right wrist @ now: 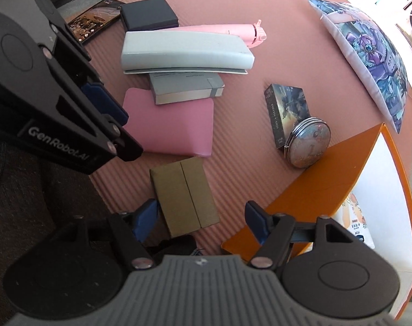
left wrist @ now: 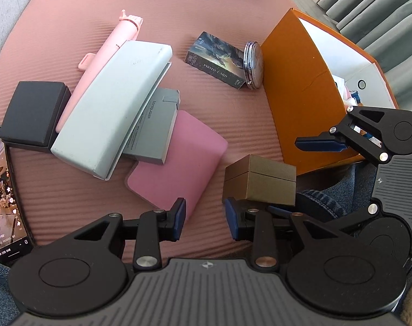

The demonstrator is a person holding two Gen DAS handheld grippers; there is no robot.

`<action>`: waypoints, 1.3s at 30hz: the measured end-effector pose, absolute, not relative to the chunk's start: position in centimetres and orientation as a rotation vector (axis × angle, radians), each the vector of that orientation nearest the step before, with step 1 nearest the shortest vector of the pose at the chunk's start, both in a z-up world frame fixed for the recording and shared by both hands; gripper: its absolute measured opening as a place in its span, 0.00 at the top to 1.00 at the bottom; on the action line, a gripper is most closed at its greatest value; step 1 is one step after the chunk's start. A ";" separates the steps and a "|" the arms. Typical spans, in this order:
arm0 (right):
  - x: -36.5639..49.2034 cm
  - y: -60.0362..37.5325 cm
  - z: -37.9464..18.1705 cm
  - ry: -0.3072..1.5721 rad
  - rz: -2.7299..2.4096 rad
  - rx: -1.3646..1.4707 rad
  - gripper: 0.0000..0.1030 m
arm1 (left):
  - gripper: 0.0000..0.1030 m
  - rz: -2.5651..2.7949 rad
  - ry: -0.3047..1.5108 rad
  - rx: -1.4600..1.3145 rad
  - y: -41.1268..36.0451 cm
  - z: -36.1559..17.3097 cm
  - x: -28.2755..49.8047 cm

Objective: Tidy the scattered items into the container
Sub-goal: 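Move both tools back toward the remaining items, left tool approaching the small brown box, then grasp the small brown box with right tool while left tool moves to the mint pencil case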

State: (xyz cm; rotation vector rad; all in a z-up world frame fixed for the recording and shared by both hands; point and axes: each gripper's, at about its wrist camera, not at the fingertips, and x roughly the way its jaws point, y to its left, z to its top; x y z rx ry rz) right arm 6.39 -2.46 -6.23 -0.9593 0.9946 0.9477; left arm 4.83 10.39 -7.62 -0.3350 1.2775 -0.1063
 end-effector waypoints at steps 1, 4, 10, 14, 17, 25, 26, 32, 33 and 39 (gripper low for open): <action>6.4 -2.4 -6.3 0.998 0.953 -0.960 0.31 | 0.61 -0.104 1.277 -0.341 10.5 -7.7 4.8; 6.6 -2.3 -6.4 1.016 0.981 -0.949 0.40 | 0.58 -0.098 1.265 -0.362 10.8 -7.6 4.7; 6.7 -2.4 -6.2 0.995 0.984 -0.919 0.50 | 0.57 -0.083 1.247 -0.377 11.0 -7.5 4.8; 7.2 -2.6 -5.4 0.953 0.972 -0.853 0.51 | 0.57 -0.078 1.229 -0.351 10.9 -7.2 4.9; 8.1 -2.7 -4.9 0.937 0.923 -0.779 0.51 | 0.57 -0.060 1.195 -0.288 10.8 -6.4 5.2; 10.1 -3.2 -4.5 0.933 0.813 -0.622 0.51 | 0.51 -0.023 1.114 -0.210 12.6 -3.8 6.8; 10.3 -3.3 -4.6 0.935 0.805 -0.612 0.51 | 0.50 -0.013 1.109 -0.199 12.9 -3.6 7.1; 11.0 -3.9 -4.4 0.936 0.778 -0.555 0.51 | 0.38 -0.045 1.109 -0.109 13.8 -3.7 9.0; 11.0 -4.0 -4.3 0.936 0.776 -0.548 0.51 | 0.38 -0.048 1.117 -0.086 13.7 -3.9 9.2; 11.2 -4.3 -4.2 0.934 0.768 -0.522 0.51 | 0.37 -0.041 1.167 -0.017 13.2 -6.3 10.4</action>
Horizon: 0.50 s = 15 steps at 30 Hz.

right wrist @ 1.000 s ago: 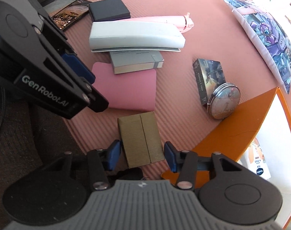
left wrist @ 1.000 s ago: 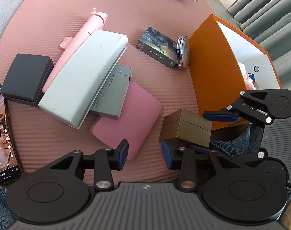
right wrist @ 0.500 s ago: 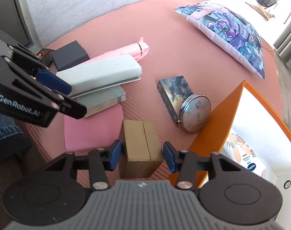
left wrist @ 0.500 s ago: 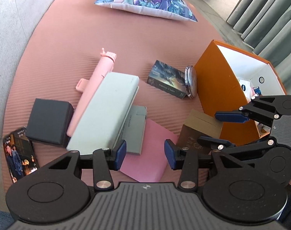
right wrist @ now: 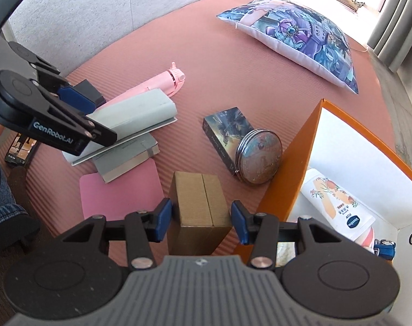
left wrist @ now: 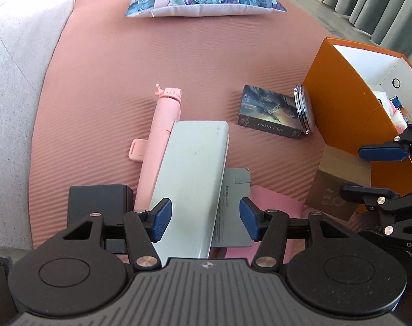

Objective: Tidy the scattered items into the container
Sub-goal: 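Grasp the small brown box with right tool while left tool moves to the mint pencil case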

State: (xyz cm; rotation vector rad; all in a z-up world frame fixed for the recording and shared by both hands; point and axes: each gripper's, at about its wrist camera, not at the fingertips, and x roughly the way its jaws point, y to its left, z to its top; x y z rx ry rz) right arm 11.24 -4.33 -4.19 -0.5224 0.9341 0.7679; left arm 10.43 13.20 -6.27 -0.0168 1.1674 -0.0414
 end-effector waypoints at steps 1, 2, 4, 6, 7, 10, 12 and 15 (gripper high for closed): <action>11.2 -4.4 -4.2 0.933 0.770 -0.522 0.51 | 0.37 -0.046 1.172 -0.032 13.3 -6.5 10.5; 11.2 -4.4 -4.1 0.932 0.771 -0.522 0.51 | 0.33 -0.042 1.171 -0.033 13.3 -6.7 10.6; 11.2 -4.4 -4.1 0.932 0.773 -0.521 0.51 | 0.33 -0.017 1.170 0.005 13.1 -7.1 10.9; 11.2 -4.6 -4.1 0.933 0.775 -0.517 0.51 | 0.33 0.009 1.175 0.058 12.8 -7.5 11.2; 11.2 -4.6 -4.1 0.934 0.777 -0.516 0.51 | 0.32 0.021 1.177 0.086 12.6 -7.8 11.3; 11.2 -4.5 -4.1 0.936 0.782 -0.524 0.51 | 0.27 0.046 1.166 0.141 12.2 -8.6 11.4; 11.2 -4.4 -4.2 0.935 0.783 -0.535 0.51 | 0.27 0.059 1.152 0.132 12.4 -8.9 11.5; 11.0 -4.3 -4.2 0.936 0.786 -0.544 0.51 | 0.25 0.066 1.143 0.092 13.1 -9.3 11.4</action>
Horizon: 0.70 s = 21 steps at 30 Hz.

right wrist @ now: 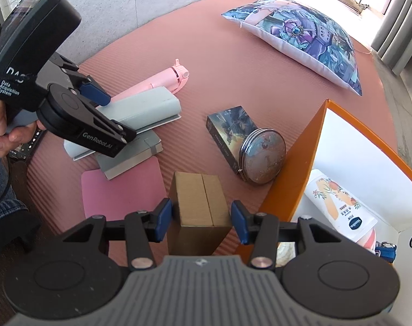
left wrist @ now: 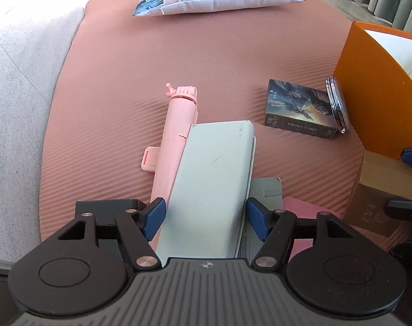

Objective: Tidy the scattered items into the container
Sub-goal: 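Grasp the small brown box with right tool while left tool moves to the mint pencil case, then grasp the mint-green pencil case with left tool while right tool holds the brown box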

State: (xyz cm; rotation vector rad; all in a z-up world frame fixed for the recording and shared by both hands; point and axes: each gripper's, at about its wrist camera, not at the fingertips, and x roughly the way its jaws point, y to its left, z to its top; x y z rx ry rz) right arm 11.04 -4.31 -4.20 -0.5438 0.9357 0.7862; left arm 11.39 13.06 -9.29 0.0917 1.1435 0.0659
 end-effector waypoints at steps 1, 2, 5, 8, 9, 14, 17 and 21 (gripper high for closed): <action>11.0 -4.3 -4.2 0.936 0.787 -0.544 0.51 | 0.24 0.065 1.142 0.078 13.3 -9.4 11.4; 11.0 -4.3 -4.2 0.936 0.787 -0.545 0.51 | 0.22 0.064 1.138 0.072 13.5 -9.5 11.4; 11.0 -4.2 -4.2 0.936 0.787 -0.553 0.51 | 0.27 0.051 1.125 0.088 13.2 -9.5 11.0; 10.9 -4.2 -4.2 0.936 0.788 -0.553 0.51 | 0.28 0.049 1.123 0.074 13.2 -9.6 10.7; 10.9 -4.2 -4.2 0.936 0.789 -0.551 0.51 | 0.28 0.042 1.126 0.049 13.4 -9.5 10.6; 11.0 -4.3 -4.2 0.935 0.790 -0.543 0.51 | 0.28 -0.017 1.135 -0.157 15.0 -9.2 9.7; 11.0 -4.4 -4.2 0.935 0.790 -0.540 0.51 | 0.28 -0.069 1.138 -0.259 15.4 -8.8 9.5; 11.0 -4.5 -4.1 0.931 0.781 -0.532 0.51 | 0.29 -0.117 1.132 -0.326 14.9 -8.5 9.3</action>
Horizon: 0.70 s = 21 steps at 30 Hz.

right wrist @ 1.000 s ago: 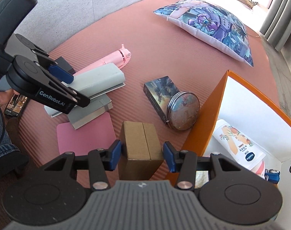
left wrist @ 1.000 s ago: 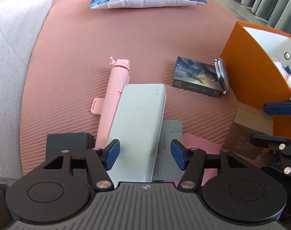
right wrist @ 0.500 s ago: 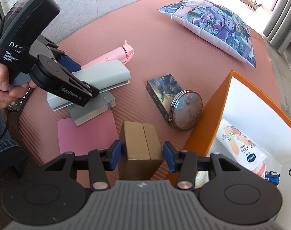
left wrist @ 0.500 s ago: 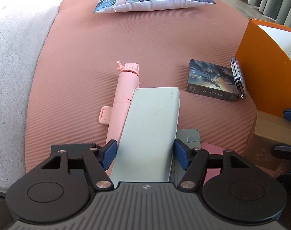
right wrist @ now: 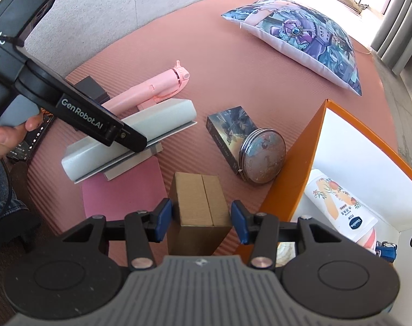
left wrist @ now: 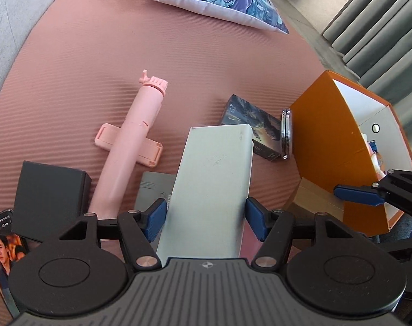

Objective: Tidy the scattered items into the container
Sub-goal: 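Grasp the mint-green pencil case with left tool while right tool holds the brown box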

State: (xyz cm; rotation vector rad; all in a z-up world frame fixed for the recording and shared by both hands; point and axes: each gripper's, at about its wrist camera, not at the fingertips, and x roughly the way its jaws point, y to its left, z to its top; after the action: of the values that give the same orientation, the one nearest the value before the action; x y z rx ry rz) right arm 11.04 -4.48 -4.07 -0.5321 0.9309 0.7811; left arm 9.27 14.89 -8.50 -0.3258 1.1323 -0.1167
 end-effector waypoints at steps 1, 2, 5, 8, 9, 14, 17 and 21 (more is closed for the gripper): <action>11.1 -4.5 -4.0 0.930 0.778 -0.527 0.51 | 0.29 -0.123 1.132 -0.337 14.8 -8.4 9.3; 11.1 -4.6 -3.9 0.930 0.779 -0.521 0.51 | 0.29 -0.129 1.132 -0.350 14.6 -8.4 9.3; 11.2 -4.7 -3.7 0.923 0.782 -0.504 0.51 | 0.29 -0.144 1.134 -0.413 14.7 -8.4 9.0; 11.0 -4.8 -3.5 0.910 0.789 -0.498 0.51 | 0.29 -0.149 1.135 -0.453 14.4 -8.4 8.7; 10.9 -4.8 -3.5 0.908 0.790 -0.503 0.51 | 0.29 -0.154 1.138 -0.453 14.2 -8.4 8.7; 10.7 -4.2 -3.9 0.920 0.792 -0.551 0.51 | 0.29 -0.162 1.169 -0.392 12.7 -8.7 8.5; 10.7 -4.2 -4.2 0.936 0.791 -0.569 0.51 | 0.29 -0.164 1.168 -0.375 12.4 -8.6 8.5; 10.8 -4.1 -4.4 0.949 0.800 -0.573 0.51 | 0.29 -0.193 1.165 -0.477 13.5 -8.8 8.3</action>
State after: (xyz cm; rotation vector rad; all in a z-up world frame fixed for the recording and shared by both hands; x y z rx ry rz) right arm 10.81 -4.12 -4.35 -0.5725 0.9491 0.8003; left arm 8.29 13.45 -8.75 -0.4766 1.1652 -0.1931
